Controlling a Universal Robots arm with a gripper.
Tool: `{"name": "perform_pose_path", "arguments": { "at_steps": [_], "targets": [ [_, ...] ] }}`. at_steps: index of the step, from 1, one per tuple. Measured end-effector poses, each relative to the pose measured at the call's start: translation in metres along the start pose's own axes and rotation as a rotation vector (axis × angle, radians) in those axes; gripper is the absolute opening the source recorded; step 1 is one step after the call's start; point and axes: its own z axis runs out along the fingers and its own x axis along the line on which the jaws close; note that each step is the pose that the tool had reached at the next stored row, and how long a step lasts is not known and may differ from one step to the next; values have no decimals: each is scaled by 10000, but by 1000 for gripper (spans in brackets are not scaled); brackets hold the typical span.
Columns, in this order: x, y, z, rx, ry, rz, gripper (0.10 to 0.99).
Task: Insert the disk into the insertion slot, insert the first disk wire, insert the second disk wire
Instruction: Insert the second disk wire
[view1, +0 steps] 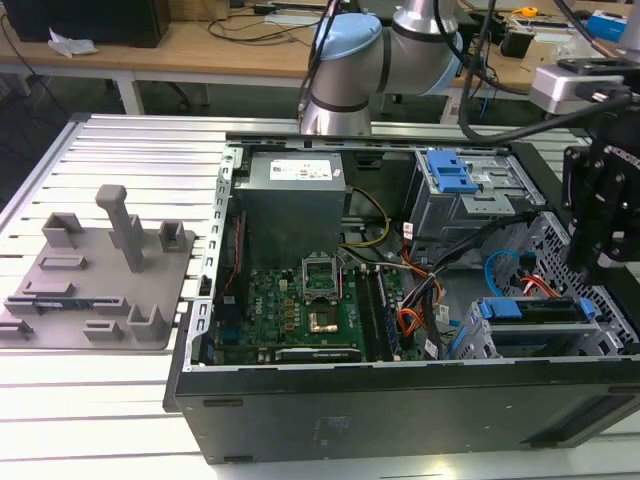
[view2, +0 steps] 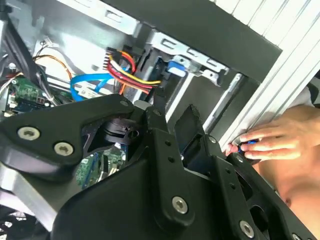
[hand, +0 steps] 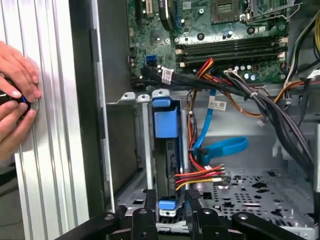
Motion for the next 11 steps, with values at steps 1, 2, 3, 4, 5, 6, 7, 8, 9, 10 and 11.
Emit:
{"name": "perform_pose_path", "arguments": {
  "at_steps": [1,2,3,4,5,6,7,8,9,10,11],
  "targets": [
    [-39,14,-5,5,78,-6,361],
    [-82,26,-10,9,152,-11,361],
    [-129,35,-19,12,201,-13,361],
    [-197,46,-31,14,247,-17,361],
    [-242,56,-41,15,280,-20,361],
    [-276,69,-49,7,309,-25,361],
    [-316,91,-60,-26,341,-36,361],
    [-357,115,-72,-153,354,-71,361],
    [-369,124,-75,-413,366,-136,361],
    [-370,126,-75,-547,372,-175,361],
    [-370,127,-75,-658,378,-221,361]
  ]
}}
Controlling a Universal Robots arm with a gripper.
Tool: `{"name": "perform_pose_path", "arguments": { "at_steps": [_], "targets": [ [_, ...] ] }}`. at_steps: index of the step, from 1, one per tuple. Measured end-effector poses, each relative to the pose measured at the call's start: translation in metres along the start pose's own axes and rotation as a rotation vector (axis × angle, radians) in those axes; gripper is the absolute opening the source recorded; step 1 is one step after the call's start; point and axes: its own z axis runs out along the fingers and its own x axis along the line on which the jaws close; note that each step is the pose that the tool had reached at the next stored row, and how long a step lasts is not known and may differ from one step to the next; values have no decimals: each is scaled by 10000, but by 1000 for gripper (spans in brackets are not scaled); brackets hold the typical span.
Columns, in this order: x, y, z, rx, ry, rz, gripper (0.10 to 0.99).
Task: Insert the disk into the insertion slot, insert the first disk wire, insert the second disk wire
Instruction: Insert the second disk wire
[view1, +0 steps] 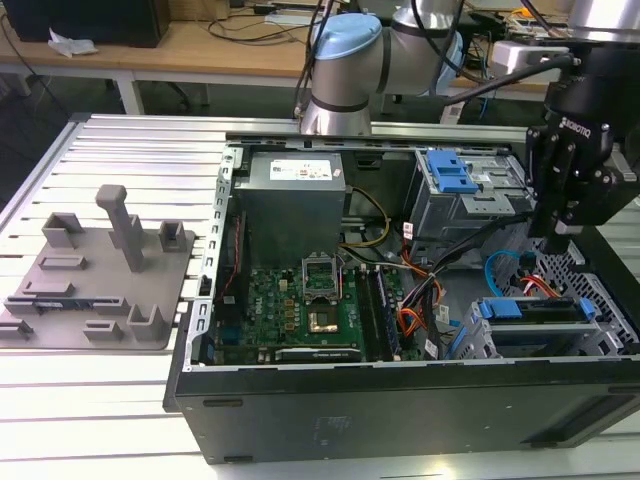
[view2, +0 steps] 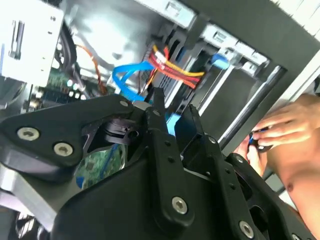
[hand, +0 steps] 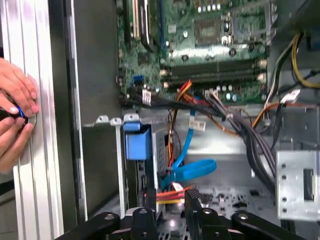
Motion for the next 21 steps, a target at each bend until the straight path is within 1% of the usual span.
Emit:
{"name": "perform_pose_path", "arguments": {
  "at_steps": [1,2,3,4,6,8,9,10,11,12,17,18,19,20,21],
  "targets": [
    [-1,5,3,-122,6,-81,361],
    [-2,14,8,-129,8,-124,361],
    [-4,19,16,-112,8,-191,361],
    [-6,27,33,-73,6,-333,361],
    [-8,38,48,-41,9,-446,361],
    [-4,71,59,-18,9,-468,361],
    [-4,101,69,103,8,-432,361],
    [-6,106,75,185,5,-405,361],
    [-7,110,79,228,8,-387,361],
    [-7,119,81,240,31,-355,361],
    [-5,122,81,207,82,-234,361],
    [-3,122,83,200,124,-207,361],
    [1,121,84,197,190,-190,361],
    [9,121,86,196,303,-176,361],
    [15,120,87,197,390,-172,361]
  ]
}}
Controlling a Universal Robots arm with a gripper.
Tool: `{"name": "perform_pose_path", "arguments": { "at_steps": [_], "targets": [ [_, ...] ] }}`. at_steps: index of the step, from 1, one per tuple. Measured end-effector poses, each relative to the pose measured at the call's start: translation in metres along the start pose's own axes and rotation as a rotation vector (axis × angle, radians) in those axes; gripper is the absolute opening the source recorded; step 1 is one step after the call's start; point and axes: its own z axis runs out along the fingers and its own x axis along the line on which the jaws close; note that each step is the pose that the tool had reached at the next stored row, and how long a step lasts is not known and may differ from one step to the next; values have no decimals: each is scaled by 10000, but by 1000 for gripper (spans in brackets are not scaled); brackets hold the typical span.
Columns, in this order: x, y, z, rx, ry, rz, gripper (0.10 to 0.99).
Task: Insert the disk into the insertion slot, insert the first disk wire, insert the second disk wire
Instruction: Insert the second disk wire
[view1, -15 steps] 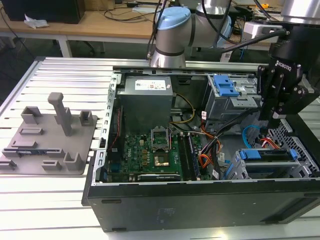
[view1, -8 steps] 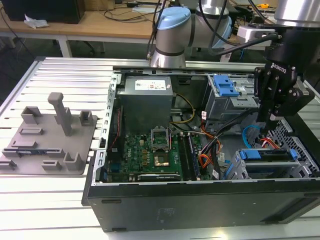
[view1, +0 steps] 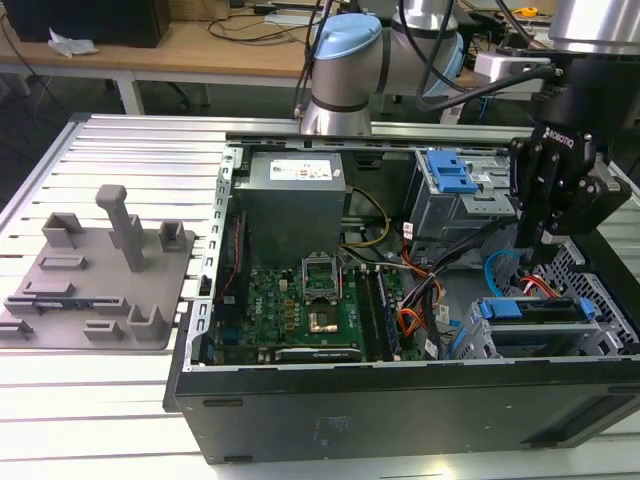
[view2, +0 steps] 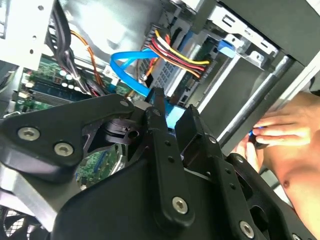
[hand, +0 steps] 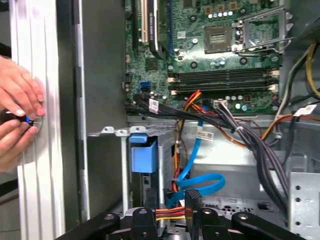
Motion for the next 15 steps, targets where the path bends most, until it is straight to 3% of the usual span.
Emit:
{"name": "perform_pose_path", "arguments": {
  "at_steps": [2,3,5,10,15],
  "targets": [
    [2,0,8,2,158,1,361],
    [1,1,14,7,193,2,361],
    [-2,14,24,58,243,18,361],
    [-7,56,43,265,261,88,361],
    [-13,56,43,290,443,87,361]
  ]
}}
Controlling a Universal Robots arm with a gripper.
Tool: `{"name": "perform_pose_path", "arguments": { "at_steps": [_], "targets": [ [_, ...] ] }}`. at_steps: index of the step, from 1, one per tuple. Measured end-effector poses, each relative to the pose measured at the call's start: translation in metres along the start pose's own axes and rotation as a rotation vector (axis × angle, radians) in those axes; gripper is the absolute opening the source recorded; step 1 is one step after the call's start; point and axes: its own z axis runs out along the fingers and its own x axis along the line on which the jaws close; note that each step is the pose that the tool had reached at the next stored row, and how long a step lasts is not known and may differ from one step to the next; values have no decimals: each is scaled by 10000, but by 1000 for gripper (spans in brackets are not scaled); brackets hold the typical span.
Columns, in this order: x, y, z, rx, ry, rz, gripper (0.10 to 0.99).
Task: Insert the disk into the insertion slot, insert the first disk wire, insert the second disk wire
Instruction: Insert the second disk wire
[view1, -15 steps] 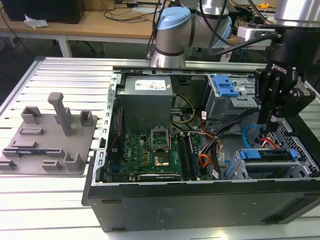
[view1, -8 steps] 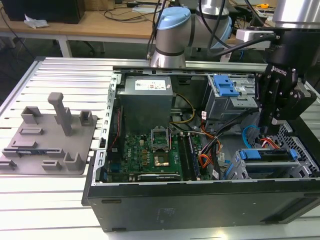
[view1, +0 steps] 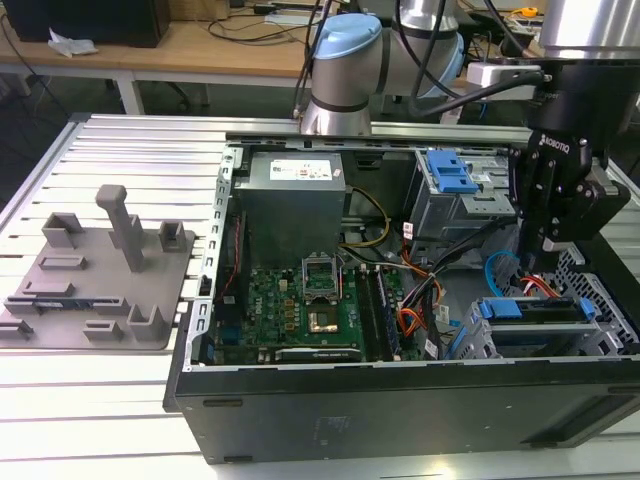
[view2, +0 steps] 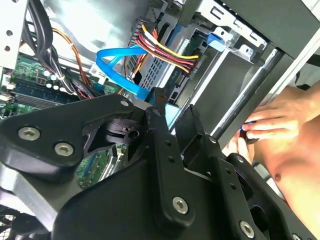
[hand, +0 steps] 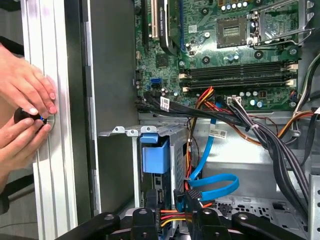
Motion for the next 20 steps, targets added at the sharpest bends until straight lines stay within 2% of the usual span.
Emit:
{"name": "perform_pose_path", "arguments": {
  "at_steps": [2,6,8,11,12,13,20],
  "targets": [
    [-9,1,13,5,51,-13,361],
    [-27,3,31,-7,51,-18,361],
    [-40,2,27,-61,52,-39,361],
    [-50,1,24,-72,53,-44,361],
    [-53,1,24,-72,52,-44,349],
    [-58,1,23,-71,52,-44,275],
    [-83,2,18,-72,52,-45,275]
  ]
}}
